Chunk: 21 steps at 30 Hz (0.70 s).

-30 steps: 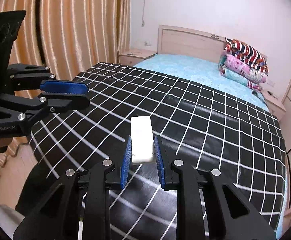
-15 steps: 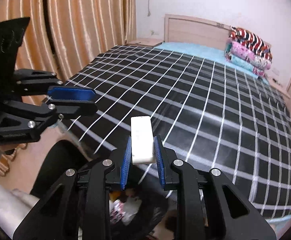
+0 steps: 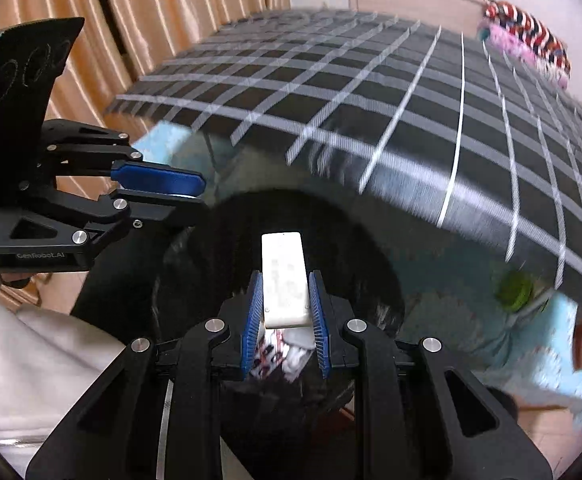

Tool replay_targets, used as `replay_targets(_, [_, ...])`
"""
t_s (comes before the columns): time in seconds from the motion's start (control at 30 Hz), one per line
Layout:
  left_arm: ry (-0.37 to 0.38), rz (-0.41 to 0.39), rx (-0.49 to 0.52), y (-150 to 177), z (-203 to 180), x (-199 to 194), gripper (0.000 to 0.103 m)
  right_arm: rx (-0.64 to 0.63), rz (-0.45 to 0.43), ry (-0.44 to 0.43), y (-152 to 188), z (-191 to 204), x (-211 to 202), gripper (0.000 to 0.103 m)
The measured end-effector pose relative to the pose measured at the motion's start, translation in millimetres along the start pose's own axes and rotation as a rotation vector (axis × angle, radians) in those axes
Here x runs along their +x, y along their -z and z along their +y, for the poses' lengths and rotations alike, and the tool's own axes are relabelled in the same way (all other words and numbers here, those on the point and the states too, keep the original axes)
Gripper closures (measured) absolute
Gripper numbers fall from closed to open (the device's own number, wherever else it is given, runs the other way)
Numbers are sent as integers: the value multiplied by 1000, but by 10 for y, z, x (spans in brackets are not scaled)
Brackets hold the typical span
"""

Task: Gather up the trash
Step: 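Carry the bottle cap and white card with both tools over the trash bin, then open both tools to drop the bottle cap and card into the bin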

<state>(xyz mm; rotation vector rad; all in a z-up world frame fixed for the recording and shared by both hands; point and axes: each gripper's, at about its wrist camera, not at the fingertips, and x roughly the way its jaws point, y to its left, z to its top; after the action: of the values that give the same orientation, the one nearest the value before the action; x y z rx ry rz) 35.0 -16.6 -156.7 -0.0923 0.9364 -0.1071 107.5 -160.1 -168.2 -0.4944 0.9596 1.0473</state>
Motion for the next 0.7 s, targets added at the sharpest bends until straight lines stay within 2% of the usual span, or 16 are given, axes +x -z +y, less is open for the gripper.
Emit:
replay_targets(0.23, [22, 141, -54, 260, 82, 602, 84, 54, 115, 10, 190, -120, 469, 79])
replay_targets(0.37, [18, 197, -75, 391, 128, 817, 84, 78, 159, 7, 226, -155, 664, 79])
replay_targets(0.7, [15, 229, -101, 441, 164, 892, 84, 96, 202, 7, 219, -135, 864, 79])
